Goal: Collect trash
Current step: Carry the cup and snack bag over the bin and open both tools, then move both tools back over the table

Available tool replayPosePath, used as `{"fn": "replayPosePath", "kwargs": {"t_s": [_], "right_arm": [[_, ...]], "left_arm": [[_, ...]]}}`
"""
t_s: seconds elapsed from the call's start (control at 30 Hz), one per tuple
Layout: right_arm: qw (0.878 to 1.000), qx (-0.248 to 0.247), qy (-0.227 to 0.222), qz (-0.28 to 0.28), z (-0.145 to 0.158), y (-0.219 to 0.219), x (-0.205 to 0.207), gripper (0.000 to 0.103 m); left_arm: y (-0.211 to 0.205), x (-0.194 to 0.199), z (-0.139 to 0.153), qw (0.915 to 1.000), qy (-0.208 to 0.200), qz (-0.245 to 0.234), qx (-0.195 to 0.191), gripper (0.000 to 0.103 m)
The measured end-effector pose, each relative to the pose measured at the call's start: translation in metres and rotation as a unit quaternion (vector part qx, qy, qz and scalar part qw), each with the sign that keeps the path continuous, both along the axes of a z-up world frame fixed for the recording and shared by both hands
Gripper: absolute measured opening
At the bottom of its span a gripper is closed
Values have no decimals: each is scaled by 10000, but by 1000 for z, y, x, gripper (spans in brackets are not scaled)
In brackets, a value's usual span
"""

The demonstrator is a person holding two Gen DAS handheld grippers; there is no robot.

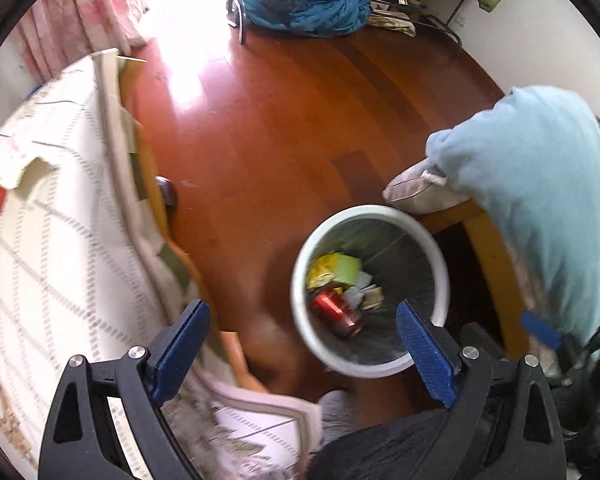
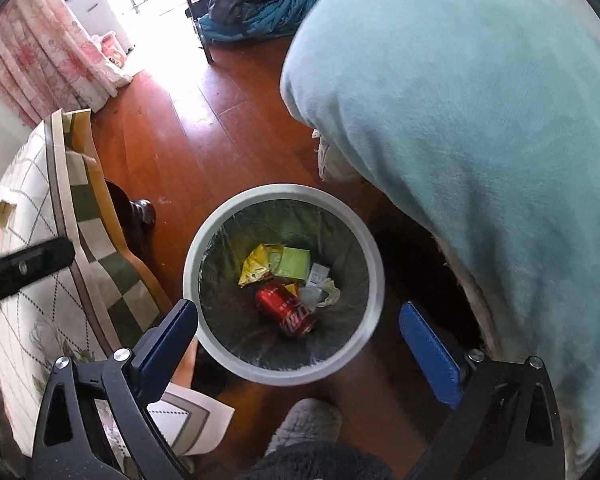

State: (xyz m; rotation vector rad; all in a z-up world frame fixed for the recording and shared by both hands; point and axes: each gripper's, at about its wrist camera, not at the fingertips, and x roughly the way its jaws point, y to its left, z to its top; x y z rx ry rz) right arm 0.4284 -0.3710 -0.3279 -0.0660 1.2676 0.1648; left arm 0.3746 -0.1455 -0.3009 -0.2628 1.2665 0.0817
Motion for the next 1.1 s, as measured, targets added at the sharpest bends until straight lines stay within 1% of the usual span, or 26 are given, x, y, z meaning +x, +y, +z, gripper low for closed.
{"fn": "replayPosePath", "kwargs": {"t_s": [0.1,0.27,0.67,0.7,0.77,0.87,0.9,0.97,1.1], "right_arm": [[9999,-55,-74,71,14,4,-12,102],[9996,-37,-265,62,48,4,-30,102],[9952,234,-922,213,146,4,-70,103],[9948,273,-960,225,153,4,-74,103],[9939,360,-1010,257,167,6,-79,103],[9924,494,-1087,296,185,13,-82,103],[9918,547,-1112,329,192,18,-82,103],[9907,629,-1145,389,201,28,-83,103],[9877,750,-1175,707,212,66,-81,103]], "left_arm": [[1,-15,11,9997,-99,-7,206,95],[0,-33,34,9988,-307,30,377,95],[11,-80,115,9925,-985,240,676,95],[16,-85,124,9917,-1026,316,712,95],[22,-90,133,9904,-1088,414,741,95],[41,-99,147,9873,-1211,679,767,95],[52,-104,153,9850,-1277,813,824,95],[66,-109,156,9818,-1332,988,923,95],[115,-122,155,9725,-1307,1517,1186,95]]}}
